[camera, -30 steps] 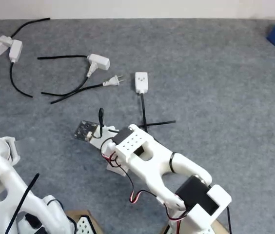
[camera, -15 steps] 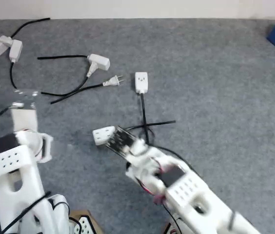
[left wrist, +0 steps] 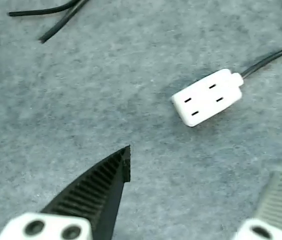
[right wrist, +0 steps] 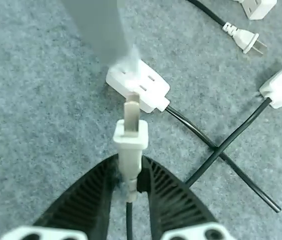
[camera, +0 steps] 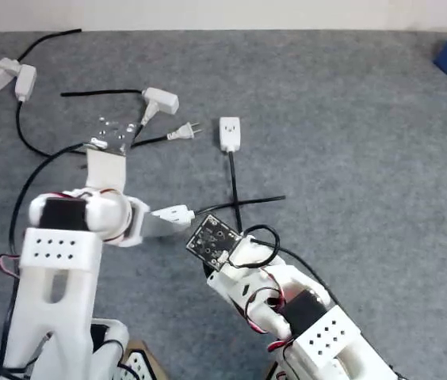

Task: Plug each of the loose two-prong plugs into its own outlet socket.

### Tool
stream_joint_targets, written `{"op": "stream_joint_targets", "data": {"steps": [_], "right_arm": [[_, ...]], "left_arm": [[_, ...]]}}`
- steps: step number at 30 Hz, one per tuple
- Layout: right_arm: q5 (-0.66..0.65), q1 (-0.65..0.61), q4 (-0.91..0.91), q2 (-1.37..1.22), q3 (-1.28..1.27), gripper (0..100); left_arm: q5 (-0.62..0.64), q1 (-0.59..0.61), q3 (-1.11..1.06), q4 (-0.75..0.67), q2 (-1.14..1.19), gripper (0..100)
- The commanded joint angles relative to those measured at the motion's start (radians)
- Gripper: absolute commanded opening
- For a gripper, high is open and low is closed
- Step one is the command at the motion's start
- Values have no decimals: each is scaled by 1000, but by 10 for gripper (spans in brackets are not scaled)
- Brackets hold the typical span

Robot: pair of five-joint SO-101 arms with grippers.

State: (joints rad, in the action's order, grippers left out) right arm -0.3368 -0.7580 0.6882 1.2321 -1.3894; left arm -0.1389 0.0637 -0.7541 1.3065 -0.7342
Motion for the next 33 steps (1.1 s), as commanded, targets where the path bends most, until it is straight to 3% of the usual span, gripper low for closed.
{"op": "stream_joint_targets", "data": {"steps": [1,14,19,26,33], "right_arm": [[9,13,-18,15,4,8],[14,-7,-18,15,13,8],[46,-22,51,22,54,8],[91,-168,271,24,239,8],[69,-171,346,22,335,8]], "left_arm": [[28,-31,39,6,-19,534],[26,-179,-10,-2,-12,544],[23,-176,-61,-57,-12,531],[-52,-108,-85,-97,-12,428],[-55,-96,-102,-95,-12,421]]}}
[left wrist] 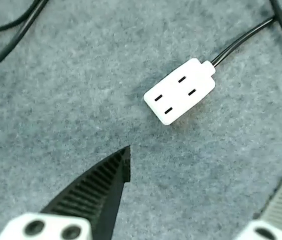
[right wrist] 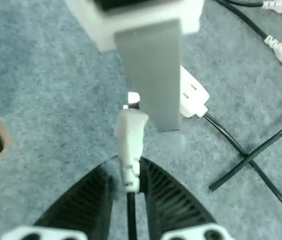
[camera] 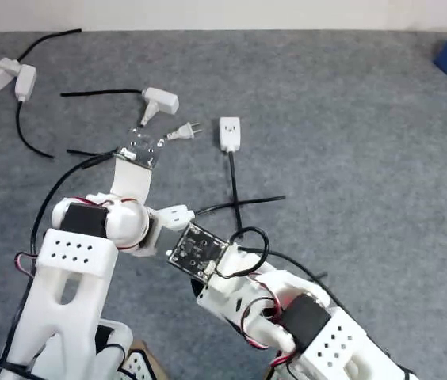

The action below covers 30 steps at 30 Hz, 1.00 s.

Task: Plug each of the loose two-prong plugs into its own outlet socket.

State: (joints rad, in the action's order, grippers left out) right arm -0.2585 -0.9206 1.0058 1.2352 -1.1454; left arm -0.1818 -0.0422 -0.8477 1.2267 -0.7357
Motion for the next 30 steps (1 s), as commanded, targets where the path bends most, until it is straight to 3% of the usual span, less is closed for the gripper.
{"op": "stream_joint_targets", "data": {"steps": [1,7,17,20,25,30], "right_arm": [[-14,-8,42,19,110,8],[-20,74,65,13,177,8],[-20,79,68,12,160,8],[-28,96,58,19,87,8],[-63,97,-4,15,-88,8],[-107,101,-5,13,-157,8]], "left_arm": [[-21,10,-13,-15,-10,420],[-43,7,-27,-14,-10,418],[-43,12,-22,-14,-10,418],[-44,81,-5,-17,-16,418],[-40,302,51,-86,-10,418],[-43,377,50,-100,-10,419]]}}
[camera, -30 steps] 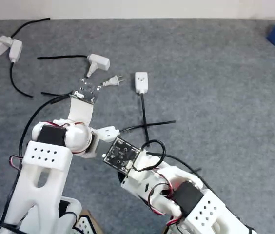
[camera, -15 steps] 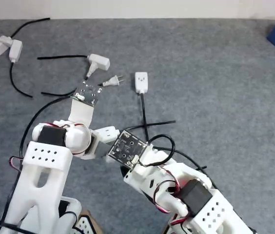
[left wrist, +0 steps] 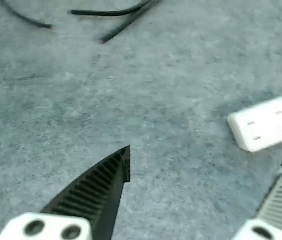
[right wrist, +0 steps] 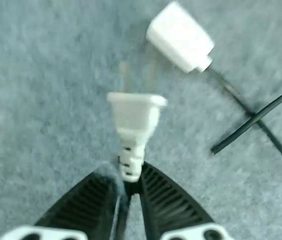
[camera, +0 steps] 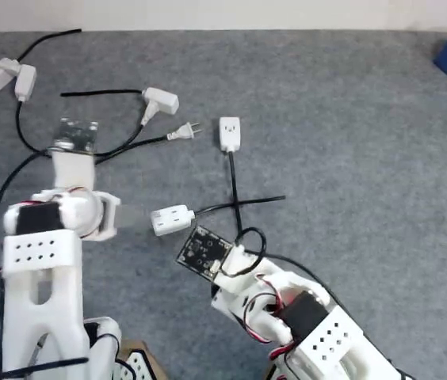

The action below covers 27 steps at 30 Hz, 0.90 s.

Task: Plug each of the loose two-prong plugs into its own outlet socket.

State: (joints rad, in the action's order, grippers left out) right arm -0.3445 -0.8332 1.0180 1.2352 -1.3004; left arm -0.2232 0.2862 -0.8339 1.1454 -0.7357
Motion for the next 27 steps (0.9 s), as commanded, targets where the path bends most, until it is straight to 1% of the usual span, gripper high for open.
{"op": "stream_joint_targets", "data": {"steps": [1,4,8,10,13,15,16,19,22,24,27], "right_arm": [[-25,13,-16,13,-7,8],[-32,12,22,12,-10,8],[-146,13,137,10,-18,32],[-176,25,147,10,-22,99],[-184,35,148,10,-16,215],[-176,41,153,10,4,266],[-150,67,162,13,35,279],[-98,206,150,15,199,282],[-68,305,174,12,440,282],[-68,335,262,12,608,282],[-58,341,446,21,803,282]], "left_arm": [[-2,58,38,-18,-10,419],[-2,64,38,-18,-10,418],[-2,88,35,-18,-10,418],[-3,111,31,-18,-10,420],[-3,147,30,-20,-10,421],[-3,183,27,-34,-10,418],[-3,206,19,-46,-10,418],[-3,263,-16,-115,-10,418],[-31,259,-39,-181,-10,419],[-61,232,-38,-192,-18,418],[-64,194,10,-186,-22,418]]}}
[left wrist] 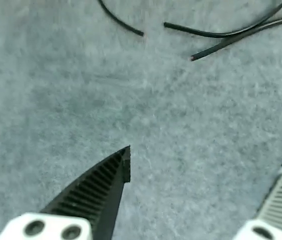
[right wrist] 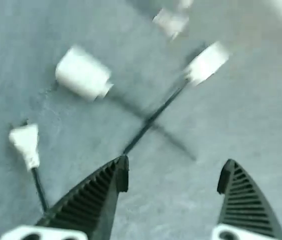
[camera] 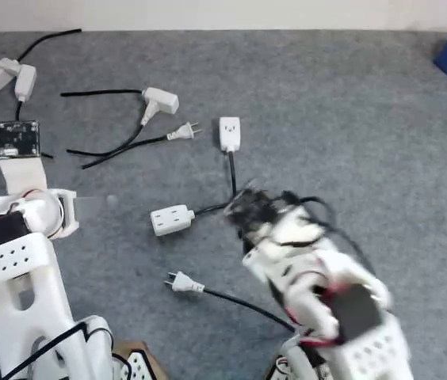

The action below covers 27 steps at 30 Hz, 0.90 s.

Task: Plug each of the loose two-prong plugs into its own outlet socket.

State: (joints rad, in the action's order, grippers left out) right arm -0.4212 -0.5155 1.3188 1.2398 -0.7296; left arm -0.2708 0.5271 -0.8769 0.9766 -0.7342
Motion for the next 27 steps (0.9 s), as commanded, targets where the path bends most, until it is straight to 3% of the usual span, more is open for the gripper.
{"op": "stream_joint_targets", "data": {"steps": [1,4,9,12,16,22,27], "right_arm": [[29,24,200,16,265,282],[32,28,240,24,213,282],[34,183,28,220,-99,282],[31,288,-36,414,-282,282],[3,314,-25,599,-472,282],[17,383,-96,579,-545,282],[130,392,-297,579,-731,282]], "left_arm": [[-17,-59,74,2,-36,418],[-18,-122,110,91,-133,418],[-21,-282,24,187,-427,418],[-74,-286,-117,137,-636,418],[-106,-283,-311,78,-865,418],[-109,-228,-481,72,-1096,418],[-106,-236,-515,69,-1081,418]]}}
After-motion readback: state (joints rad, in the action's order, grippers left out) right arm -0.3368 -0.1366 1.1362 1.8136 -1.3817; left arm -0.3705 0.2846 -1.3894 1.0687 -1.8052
